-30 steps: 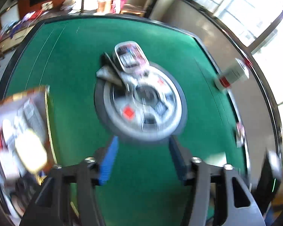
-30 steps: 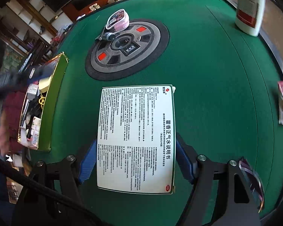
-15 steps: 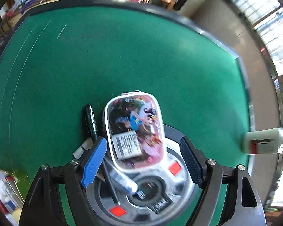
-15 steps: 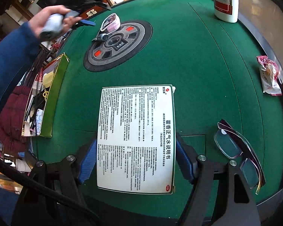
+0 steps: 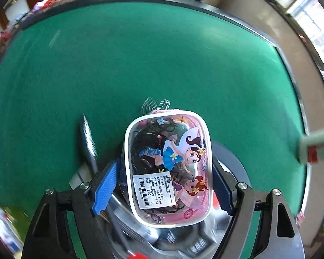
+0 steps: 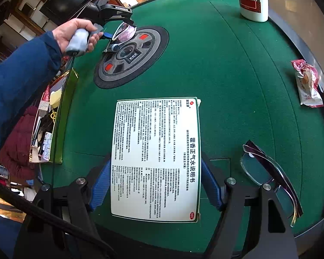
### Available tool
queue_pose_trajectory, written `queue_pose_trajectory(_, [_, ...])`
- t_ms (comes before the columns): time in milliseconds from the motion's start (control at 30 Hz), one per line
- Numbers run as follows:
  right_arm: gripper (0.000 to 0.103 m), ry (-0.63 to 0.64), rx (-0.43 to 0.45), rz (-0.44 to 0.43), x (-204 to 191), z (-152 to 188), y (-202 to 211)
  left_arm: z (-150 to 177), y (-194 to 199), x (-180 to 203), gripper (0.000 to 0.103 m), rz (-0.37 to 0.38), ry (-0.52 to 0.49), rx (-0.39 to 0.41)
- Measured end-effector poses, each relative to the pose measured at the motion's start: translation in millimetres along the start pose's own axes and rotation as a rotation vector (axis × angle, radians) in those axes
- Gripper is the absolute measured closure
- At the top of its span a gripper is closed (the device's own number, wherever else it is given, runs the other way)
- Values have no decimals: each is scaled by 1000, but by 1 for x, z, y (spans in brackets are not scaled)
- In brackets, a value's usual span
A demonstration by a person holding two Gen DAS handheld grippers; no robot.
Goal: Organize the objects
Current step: 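Grasp the white printed leaflet with right while left grasps the pink cartoon pouch, then carry leaflet and pink pouch into the white box and open both grippers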
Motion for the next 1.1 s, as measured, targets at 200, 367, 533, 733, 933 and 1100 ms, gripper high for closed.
queue_pose_trajectory(200, [28, -10, 0, -5, -2, -1, -3, 98, 25, 49, 29, 7, -183, 38])
queue_pose_trajectory(367, [28, -14, -3, 21, -3, 0, -4, 190, 45, 66, 29, 34, -256, 42])
queue_pose_trajectory(533, [28, 31, -27, 54, -13, 9, -15, 273, 66, 65, 28, 15, -293, 40])
queue_pose_trajectory(733, [28, 176, -52, 161, -34, 21, -42, 341, 86, 40, 28, -56, -299, 38])
queue_pose_trajectory(933, [29, 275, -45, 246, -45, 29, -58, 368, 92, 24, 24, -115, -331, 42])
queue_pose_trajectory(1100, [29, 286, -57, 300, -42, 33, -67, 370, 89, 29, 8, -139, -326, 69])
Point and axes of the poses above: each gripper's, at about its wrist camera, not at the fingertips, and y roughly against the way its jaws point, x to its right, z to its underside, the point moved 4 cm from there along -y, roughly the way its jaws point, and after that the axes turned 7 degrees about -y, right-handed, at the moved point
